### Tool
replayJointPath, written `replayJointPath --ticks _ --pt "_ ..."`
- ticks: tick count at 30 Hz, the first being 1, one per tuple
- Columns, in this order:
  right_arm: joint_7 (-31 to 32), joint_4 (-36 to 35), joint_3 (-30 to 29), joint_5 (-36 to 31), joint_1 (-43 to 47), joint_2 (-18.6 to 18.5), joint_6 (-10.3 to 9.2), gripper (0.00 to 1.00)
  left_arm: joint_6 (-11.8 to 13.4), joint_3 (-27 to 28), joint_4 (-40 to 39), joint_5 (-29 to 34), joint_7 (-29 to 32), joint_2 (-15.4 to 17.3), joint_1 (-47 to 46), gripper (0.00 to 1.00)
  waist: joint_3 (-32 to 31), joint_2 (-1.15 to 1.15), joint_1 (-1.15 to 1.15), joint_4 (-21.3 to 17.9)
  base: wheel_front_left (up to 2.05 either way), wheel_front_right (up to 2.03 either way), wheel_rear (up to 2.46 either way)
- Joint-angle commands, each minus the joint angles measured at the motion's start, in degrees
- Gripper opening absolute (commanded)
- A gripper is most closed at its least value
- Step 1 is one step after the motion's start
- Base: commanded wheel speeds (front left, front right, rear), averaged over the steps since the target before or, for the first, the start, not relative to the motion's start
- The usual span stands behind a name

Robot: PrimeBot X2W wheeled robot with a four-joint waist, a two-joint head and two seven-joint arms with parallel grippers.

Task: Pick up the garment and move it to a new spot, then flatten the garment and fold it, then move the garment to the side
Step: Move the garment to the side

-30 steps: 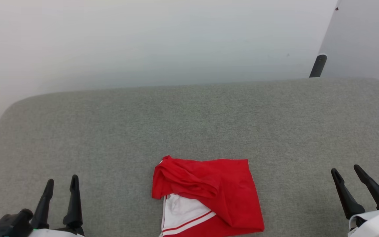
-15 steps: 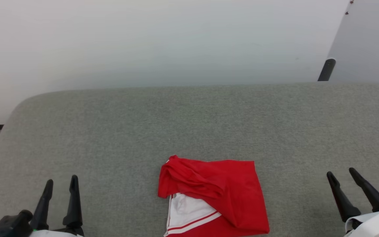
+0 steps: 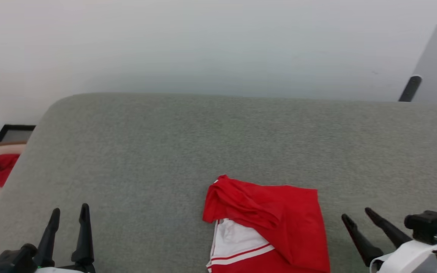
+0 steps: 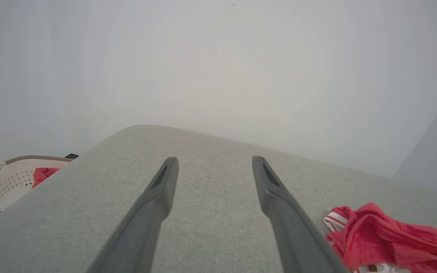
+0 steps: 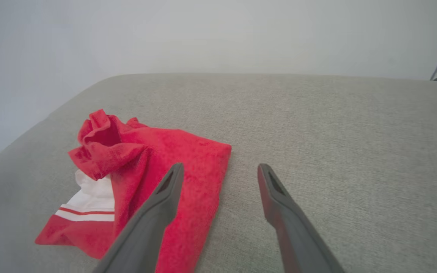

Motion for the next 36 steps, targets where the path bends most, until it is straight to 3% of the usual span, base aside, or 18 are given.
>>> replayJointPath --ticks 1,26,28,36 --pt "0.6 0.4 0.2 0.5 -0.8 0.0 -0.02 1.0 0.0 -0.1 0.0 0.3 -0.2 0.2 0.2 1.0 0.6 0.0 0.0 1.3 0.0 0.0 0.0" --pt "25.8 9.0 5.0 7.1 -9.0 1.5 -0.02 1.0 0.0 -4.3 1.4 -0.7 -0.2 -1.8 -6.1 1.0 9.2 0.0 0.0 7.7 0.0 0.0 0.0" --pt "27.7 9.3 6.0 7.6 -9.8 1.7 -0.02 0.0 0.0 -4.4 1.5 -0.8 -0.2 -1.9 -6.5 1.0 9.4 0.0 0.0 7.9 0.0 0.0 0.0" --pt "31.0 8.5 5.6 9.7 -14.3 -1.6 -0.08 0.0 0.0 -4.3 1.9 -1.4 -0.2 -2.4 -6.8 1.0 9.7 0.0 0.0 8.2 0.0 0.0 0.0"
